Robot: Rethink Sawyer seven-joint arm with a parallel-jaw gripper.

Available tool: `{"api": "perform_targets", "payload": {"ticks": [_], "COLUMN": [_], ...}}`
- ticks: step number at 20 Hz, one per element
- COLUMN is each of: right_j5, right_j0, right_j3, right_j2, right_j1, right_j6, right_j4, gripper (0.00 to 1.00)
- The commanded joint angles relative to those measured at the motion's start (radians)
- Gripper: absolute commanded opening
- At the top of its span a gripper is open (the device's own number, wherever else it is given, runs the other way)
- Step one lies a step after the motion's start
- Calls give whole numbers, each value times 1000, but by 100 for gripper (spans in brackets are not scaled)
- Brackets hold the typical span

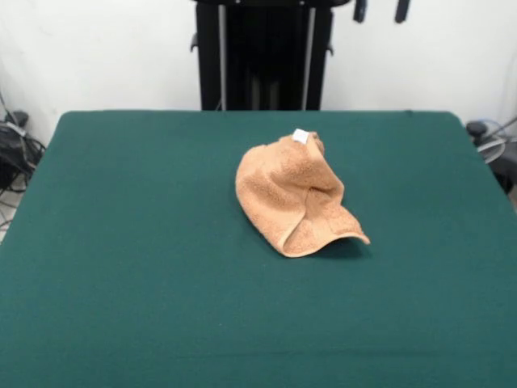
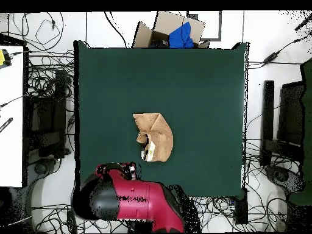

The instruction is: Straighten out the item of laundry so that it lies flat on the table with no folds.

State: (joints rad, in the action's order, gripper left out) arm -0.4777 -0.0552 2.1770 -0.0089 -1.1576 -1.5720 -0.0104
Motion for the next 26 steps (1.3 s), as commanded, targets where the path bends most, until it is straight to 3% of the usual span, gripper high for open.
{"api": "perform_targets", "payload": {"ticks": [1, 10, 16, 26], "right_j5": [137, 198, 269, 398], "right_j0": [-46, 42, 70, 3], "right_j3": [49, -28, -26, -9], "right_j2": [9, -85, -97, -15], "right_j1": [136, 275, 334, 426], "right_j6": [-150, -224, -233, -200], "right_j4": [-48, -49, -19, -2], "gripper": [100, 100, 100, 100]}}
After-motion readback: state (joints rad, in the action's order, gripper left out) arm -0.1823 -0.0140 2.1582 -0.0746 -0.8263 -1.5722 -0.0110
